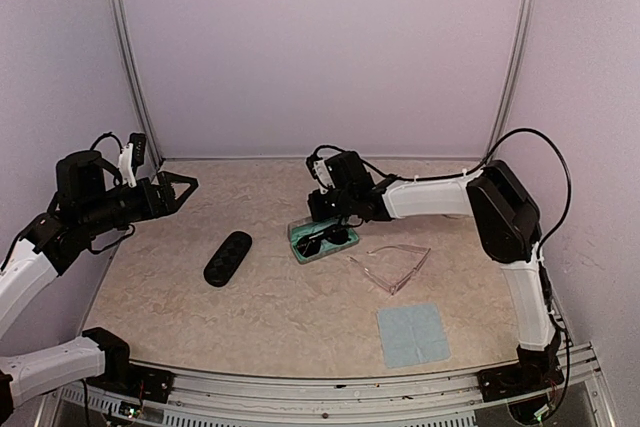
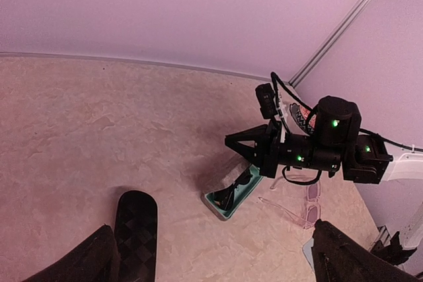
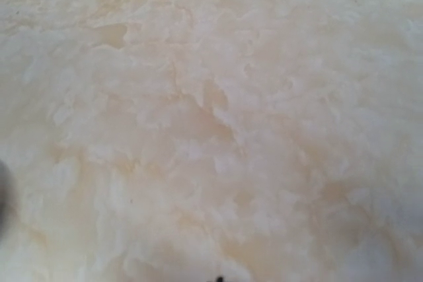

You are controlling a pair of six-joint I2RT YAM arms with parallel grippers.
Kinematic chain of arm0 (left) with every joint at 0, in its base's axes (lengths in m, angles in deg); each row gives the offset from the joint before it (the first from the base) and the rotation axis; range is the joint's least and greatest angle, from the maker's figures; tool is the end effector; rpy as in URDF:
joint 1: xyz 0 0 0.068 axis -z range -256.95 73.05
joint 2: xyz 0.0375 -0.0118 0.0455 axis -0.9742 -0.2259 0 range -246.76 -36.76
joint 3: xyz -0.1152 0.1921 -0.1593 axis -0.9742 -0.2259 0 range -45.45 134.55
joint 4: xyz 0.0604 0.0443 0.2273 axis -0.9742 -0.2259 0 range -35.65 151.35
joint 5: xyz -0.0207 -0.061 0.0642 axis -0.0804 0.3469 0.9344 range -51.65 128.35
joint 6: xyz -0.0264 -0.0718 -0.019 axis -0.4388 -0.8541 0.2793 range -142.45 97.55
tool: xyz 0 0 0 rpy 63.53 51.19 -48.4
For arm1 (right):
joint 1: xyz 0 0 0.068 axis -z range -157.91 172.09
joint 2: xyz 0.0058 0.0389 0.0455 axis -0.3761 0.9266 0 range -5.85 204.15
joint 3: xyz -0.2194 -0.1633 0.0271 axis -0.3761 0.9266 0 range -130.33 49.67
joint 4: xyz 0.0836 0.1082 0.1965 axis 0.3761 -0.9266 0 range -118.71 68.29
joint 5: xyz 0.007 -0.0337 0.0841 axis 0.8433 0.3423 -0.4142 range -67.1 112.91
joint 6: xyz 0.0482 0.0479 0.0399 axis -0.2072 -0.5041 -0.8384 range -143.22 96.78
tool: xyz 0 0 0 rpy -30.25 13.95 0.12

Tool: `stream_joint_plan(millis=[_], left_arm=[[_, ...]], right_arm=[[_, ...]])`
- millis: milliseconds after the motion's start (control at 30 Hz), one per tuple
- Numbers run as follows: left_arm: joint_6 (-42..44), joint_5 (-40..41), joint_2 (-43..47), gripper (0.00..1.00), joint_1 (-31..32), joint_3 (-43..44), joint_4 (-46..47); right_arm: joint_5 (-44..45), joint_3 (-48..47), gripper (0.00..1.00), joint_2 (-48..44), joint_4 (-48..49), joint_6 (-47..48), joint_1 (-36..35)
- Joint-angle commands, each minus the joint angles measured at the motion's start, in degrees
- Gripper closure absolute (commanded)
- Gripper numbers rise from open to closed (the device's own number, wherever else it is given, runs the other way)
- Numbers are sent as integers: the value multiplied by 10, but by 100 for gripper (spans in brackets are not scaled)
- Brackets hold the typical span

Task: Organize the sunglasses
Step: Close the case with sunglasses at the center of the board.

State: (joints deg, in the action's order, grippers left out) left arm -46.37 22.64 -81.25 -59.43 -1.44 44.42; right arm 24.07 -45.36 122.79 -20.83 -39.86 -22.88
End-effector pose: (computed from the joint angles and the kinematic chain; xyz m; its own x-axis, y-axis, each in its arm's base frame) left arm 0.1704 -0.0730 0.3165 -0.4781 -0.2584 -0.8394 0.3743 0.8047 -0.4609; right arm 0.3708 0.3684 0.1722 -0.5654 -0.1601 -0.8091 -0.5559 0.7987 0.2305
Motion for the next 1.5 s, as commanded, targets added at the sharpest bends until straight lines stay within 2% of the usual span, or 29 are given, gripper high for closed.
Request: stream_joint_plan(millis=[0, 267, 700, 900, 1067, 1233, 1467], left_arm=[[2, 8, 0, 1, -7, -4, 8], [0, 3, -8, 1, -15, -5, 10], [-1, 1, -16, 1, -19, -5, 10], [-1, 2, -17, 1, -19, -5, 9], [-1, 1, -17, 1, -20, -5, 9], [-1, -1, -19, 1, -20, -5, 9], [-1, -10, -19, 1, -25, -5, 12]], right_arm=[[9, 73, 100, -16, -41, -1, -18], [9, 161, 100, -41, -10, -23, -27], [3, 171, 100, -87, -1, -24, -27], [-16, 190, 100, -150, 1, -22, -27], [-53, 253, 100, -208, 6, -45, -35], [-55, 320, 100, -245, 8, -80, -69], [-38, 374, 100, -225, 51, -132, -103]])
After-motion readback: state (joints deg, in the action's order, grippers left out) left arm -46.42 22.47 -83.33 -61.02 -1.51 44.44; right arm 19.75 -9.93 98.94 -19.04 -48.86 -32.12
